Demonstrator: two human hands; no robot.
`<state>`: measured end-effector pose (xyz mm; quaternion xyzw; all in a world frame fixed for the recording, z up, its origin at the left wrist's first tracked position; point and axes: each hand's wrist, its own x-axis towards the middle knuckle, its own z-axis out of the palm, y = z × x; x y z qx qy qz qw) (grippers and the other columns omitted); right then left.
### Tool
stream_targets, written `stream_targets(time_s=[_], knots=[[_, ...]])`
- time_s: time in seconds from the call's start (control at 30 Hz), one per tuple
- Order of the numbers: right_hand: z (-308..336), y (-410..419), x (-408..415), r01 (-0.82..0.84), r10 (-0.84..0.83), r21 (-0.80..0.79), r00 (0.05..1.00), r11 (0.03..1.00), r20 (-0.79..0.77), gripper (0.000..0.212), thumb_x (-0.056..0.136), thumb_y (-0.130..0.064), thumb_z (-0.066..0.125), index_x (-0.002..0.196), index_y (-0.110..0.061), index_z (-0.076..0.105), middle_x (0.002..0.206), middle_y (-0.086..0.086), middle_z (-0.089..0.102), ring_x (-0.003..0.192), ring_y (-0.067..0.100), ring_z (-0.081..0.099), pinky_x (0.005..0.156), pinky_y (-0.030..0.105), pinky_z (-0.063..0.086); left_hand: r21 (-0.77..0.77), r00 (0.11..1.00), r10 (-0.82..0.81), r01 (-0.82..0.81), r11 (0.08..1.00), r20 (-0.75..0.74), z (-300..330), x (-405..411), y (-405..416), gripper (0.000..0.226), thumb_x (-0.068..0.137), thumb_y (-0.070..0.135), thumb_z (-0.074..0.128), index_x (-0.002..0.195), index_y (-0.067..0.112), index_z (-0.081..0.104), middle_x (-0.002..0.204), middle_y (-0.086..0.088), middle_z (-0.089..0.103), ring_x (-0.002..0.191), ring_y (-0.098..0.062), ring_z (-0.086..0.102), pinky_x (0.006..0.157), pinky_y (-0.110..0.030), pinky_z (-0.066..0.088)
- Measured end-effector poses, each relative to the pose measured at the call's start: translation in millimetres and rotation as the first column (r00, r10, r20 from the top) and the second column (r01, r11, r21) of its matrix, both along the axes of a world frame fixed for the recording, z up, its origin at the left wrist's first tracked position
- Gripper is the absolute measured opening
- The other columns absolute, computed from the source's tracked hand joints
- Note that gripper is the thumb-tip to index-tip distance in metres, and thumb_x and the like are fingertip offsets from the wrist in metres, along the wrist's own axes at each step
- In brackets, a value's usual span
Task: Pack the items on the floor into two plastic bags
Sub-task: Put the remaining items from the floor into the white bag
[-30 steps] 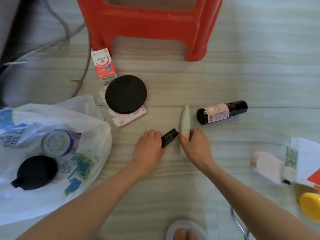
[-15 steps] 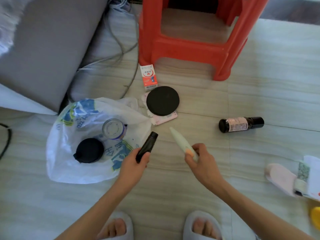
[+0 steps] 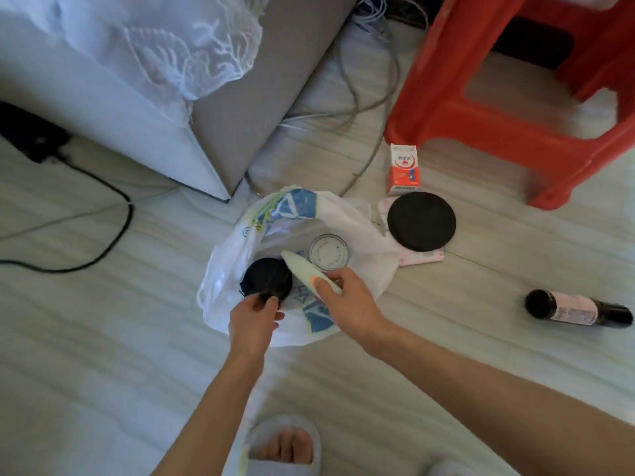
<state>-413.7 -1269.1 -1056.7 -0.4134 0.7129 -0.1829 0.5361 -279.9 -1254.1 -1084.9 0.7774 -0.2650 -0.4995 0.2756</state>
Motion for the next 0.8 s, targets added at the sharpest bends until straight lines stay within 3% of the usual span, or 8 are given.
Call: stream_targets(time_s=[0.1,0.23,0.3,0.37,0.47,0.57,0.7,0.8], knots=[[-19,-4,28,0.249,-0.258,0.075,0.955,0.966,0.147,0.019,0.090,-0.027,0.055,0.104,-0.015,0.052,0.102,0.006,0.059,0.086,0.021,0.058,0.081,0.036,0.048,-0.033,0.996,0.050,-0.053,0.998,-0.068,-4,8,-12,0.015,0.090,0.001,0.048,0.092,0.002,0.063,0.079,-0.011,0.065,0.063,-0.008,0.063,0.054,-0.012,0.050],[-29,4,39,0.508,-0.575,0.273,0.752,0.817,0.321,0.009,0.088,-0.008,0.056,0.096,-0.007,0.060,0.094,0.010,0.061,0.086,0.020,0.058,0.087,0.037,0.050,-0.088,0.954,0.110,-0.140,0.986,-0.277,-2,11,-16,0.021,0.091,0.001,0.048,0.106,0.009,0.061,0.098,-0.009,0.066,0.088,-0.012,0.065,0.081,-0.023,0.055],[-21,8,36,0.526,-0.657,0.395,0.621,0.754,0.428,0.005,0.088,-0.004,0.054,0.090,-0.008,0.056,0.088,0.009,0.055,0.083,0.016,0.053,0.083,0.029,0.049,-0.101,0.937,0.093,-0.134,0.986,-0.337,-1,9,-13,0.029,0.092,0.008,0.049,0.121,0.010,0.054,0.115,-0.007,0.061,0.104,-0.013,0.060,0.094,-0.030,0.050],[-14,12,29,0.475,-0.638,0.429,0.622,0.769,0.455,0.011,0.089,-0.004,0.054,0.082,-0.012,0.055,0.083,0.006,0.053,0.081,0.015,0.051,0.088,0.036,0.049,-0.089,0.945,0.030,-0.062,0.994,-0.326,1,7,-8,0.047,0.095,0.016,0.048,0.140,0.012,0.037,0.136,-0.004,0.049,0.121,-0.013,0.050,0.104,-0.035,0.042],[-8,14,12,0.374,-0.445,0.264,0.842,0.889,0.306,0.010,0.089,-0.011,0.056,0.081,-0.017,0.058,0.088,0.004,0.060,0.085,0.016,0.056,0.098,0.046,0.044,-0.145,0.971,-0.171,0.147,0.978,-0.166,11,1,3,0.053,0.095,0.020,0.047,0.145,0.018,0.028,0.145,0.002,0.038,0.128,-0.010,0.041,0.106,-0.028,0.034],[6,10,-15,0.270,-0.283,0.143,0.956,0.952,0.080,0.030,0.088,-0.022,0.057,0.116,-0.012,0.055,0.109,0.004,0.060,0.101,0.019,0.057,0.098,0.037,0.045,-0.290,0.916,-0.387,0.400,0.869,0.102,24,-4,13,0.048,0.094,0.016,0.049,0.140,0.018,0.035,0.140,0.007,0.040,0.120,-0.006,0.042,0.097,-0.020,0.034],[24,5,-69,-0.007,-0.002,-0.037,0.969,0.999,-0.246,0.041,0.092,-0.026,0.052,0.130,-0.011,0.044,0.125,0.007,0.056,0.113,0.022,0.054,0.093,0.030,0.041,-0.329,0.658,-0.609,0.751,0.572,0.443,32,-22,10,0.045,0.093,0.021,0.048,0.137,0.013,0.040,0.141,0.000,0.040,0.131,-0.015,0.037,0.106,-0.025,0.030],[23,1,-110,-0.058,0.025,-0.072,0.917,0.996,-0.398,0.042,0.093,-0.024,0.050,0.133,-0.012,0.042,0.130,0.009,0.054,0.117,0.024,0.052,0.093,0.029,0.040,-0.197,0.383,-0.662,0.919,0.340,0.644,31,-55,-8,0.048,0.086,0.027,0.036,0.126,0.006,0.050,0.133,-0.015,0.049,0.125,-0.032,0.047,0.101,-0.047,0.042]])
